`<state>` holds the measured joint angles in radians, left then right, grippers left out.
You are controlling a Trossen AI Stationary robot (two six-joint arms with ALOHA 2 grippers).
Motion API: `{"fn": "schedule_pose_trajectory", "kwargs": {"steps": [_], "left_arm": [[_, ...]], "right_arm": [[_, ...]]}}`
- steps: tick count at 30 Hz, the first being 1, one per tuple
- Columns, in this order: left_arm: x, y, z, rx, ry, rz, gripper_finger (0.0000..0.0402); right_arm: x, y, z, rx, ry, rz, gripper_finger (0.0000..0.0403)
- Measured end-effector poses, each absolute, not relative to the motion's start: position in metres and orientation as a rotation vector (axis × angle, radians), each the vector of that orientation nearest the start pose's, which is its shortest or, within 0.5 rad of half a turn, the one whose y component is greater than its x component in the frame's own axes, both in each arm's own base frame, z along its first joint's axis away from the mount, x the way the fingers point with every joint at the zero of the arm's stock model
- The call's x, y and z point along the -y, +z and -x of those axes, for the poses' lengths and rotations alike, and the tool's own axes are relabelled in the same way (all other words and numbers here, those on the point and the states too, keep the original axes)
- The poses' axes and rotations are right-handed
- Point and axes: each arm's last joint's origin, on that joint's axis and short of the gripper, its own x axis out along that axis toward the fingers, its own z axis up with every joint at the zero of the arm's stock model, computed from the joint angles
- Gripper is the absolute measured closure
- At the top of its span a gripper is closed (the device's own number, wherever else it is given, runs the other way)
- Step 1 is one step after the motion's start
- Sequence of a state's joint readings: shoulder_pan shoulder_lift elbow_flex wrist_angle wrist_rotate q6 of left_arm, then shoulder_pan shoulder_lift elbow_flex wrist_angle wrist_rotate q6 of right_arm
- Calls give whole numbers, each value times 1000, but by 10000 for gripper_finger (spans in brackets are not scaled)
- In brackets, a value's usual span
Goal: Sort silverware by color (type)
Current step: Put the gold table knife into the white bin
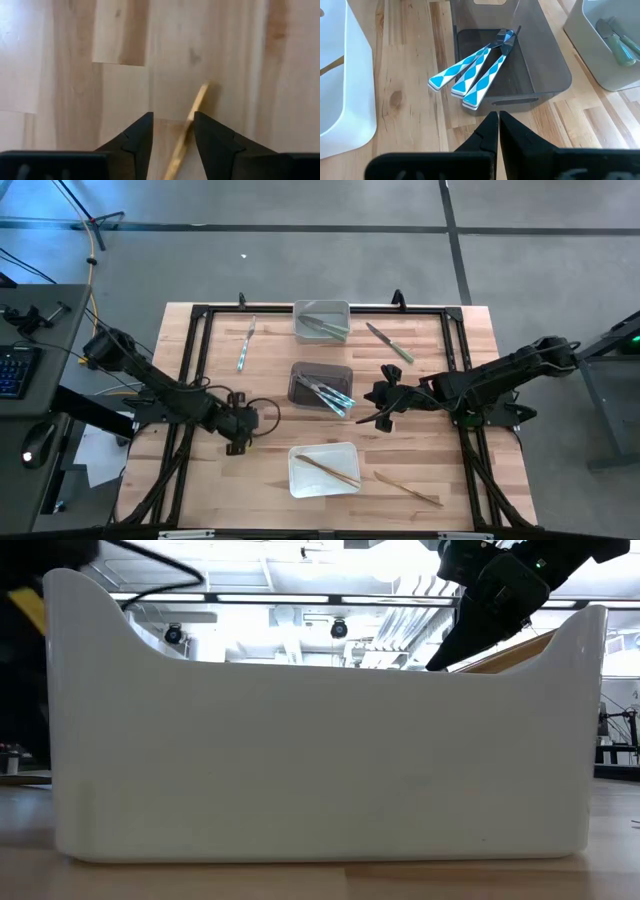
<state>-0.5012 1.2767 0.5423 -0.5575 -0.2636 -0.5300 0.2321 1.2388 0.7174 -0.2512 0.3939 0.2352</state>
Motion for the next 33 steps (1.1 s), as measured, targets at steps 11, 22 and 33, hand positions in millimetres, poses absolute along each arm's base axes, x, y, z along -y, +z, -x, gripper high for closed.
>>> {"fn": "schedule_pose_trajectory", "kwargs": {"steps": [11,22,33], "left_arm": [[77,134,-187,-1262,5,51,274],[76,133,-187,-1273,-7,64,279],[79,120,-191,-1346,-20,23,356]], "right_arm": [[-45,217,-240,-715,-236,14,403],[-45,217,-240,-716,-232,19,403],[-45,217,-240,-716,-231,21,403]]}}
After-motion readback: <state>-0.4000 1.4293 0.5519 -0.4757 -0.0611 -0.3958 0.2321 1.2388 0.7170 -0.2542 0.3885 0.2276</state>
